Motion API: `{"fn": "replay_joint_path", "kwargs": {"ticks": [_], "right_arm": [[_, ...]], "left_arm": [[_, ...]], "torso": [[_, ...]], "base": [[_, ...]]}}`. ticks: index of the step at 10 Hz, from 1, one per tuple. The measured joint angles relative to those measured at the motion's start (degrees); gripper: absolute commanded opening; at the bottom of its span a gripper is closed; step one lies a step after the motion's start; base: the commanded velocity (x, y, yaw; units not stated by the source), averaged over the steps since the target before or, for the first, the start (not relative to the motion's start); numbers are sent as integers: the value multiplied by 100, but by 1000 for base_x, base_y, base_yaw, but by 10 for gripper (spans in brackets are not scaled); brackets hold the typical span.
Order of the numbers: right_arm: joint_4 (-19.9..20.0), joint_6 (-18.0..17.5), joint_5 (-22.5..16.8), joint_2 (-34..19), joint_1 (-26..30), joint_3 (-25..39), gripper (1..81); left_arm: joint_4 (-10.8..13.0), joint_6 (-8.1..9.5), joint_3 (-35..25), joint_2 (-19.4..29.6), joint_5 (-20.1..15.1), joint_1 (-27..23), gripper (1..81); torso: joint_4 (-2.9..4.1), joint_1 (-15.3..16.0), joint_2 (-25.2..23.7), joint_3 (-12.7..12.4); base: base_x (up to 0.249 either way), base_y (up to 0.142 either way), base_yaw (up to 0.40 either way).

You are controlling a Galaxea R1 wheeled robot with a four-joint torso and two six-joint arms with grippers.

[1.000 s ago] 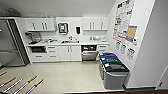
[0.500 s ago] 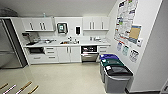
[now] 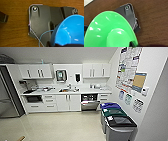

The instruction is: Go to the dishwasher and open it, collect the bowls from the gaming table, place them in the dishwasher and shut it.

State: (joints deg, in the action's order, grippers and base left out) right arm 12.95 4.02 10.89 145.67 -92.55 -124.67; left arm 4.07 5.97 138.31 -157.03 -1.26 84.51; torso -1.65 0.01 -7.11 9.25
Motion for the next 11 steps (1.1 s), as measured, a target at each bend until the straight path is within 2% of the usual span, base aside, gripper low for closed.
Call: {"fn": "replay_joint_path", "kwargs": {"ticks": [11], "right_arm": [[-35,0,-2,141,0,-187,10]], "left_arm": [[0,0,16,-9,5,-2,10]], "torso": [[0,5,0,0]], "base": [[221,0,0]]}}
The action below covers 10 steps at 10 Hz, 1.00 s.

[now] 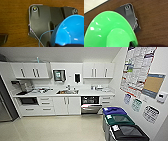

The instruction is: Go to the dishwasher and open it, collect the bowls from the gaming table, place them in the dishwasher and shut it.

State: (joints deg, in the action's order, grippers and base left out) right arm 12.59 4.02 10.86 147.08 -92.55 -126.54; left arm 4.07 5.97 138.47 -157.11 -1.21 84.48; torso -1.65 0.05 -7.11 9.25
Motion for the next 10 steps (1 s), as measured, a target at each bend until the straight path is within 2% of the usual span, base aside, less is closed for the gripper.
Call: {"fn": "replay_joint_path", "kwargs": {"ticks": [10], "right_arm": [[-15,0,7,-20,20,-9,10]], "left_arm": [[2,0,-5,-22,16,-2,10]], "torso": [[0,6,2,0]], "base": [[215,0,0]]}}
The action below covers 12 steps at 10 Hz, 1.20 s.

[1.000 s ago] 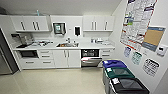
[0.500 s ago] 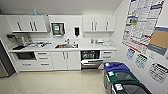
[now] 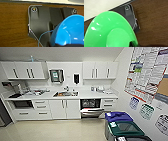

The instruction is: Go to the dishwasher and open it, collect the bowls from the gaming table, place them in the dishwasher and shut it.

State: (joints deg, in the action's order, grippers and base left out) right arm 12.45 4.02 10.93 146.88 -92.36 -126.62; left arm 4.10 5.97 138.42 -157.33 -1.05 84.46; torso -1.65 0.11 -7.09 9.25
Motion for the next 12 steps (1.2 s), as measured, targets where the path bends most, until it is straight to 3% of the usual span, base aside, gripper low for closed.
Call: {"fn": "replay_joint_path", "kwargs": {"ticks": [12], "right_arm": [[-10,0,-2,5,-1,-20,10]], "left_arm": [[1,0,49,-44,-13,0,10]], "torso": [[0,-2,2,0]], "base": [[140,0,0]]}}
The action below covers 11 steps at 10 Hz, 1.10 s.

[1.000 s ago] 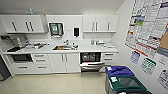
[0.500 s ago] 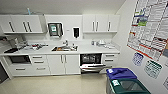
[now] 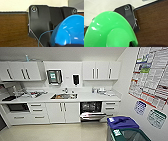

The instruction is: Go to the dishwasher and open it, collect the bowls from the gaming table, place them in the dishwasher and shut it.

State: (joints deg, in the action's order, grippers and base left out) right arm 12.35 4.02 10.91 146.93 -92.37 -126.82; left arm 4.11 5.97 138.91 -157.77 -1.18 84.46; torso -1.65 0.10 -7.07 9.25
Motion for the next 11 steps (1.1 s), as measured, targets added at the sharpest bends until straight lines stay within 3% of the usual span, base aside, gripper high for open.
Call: {"fn": "replay_joint_path", "kwargs": {"ticks": [11], "right_arm": [[-26,0,0,26,-22,-46,10]], "left_arm": [[0,-5,23,-2,-9,57,10]], "torso": [[0,-5,-4,0]], "base": [[128,0,0]]}}
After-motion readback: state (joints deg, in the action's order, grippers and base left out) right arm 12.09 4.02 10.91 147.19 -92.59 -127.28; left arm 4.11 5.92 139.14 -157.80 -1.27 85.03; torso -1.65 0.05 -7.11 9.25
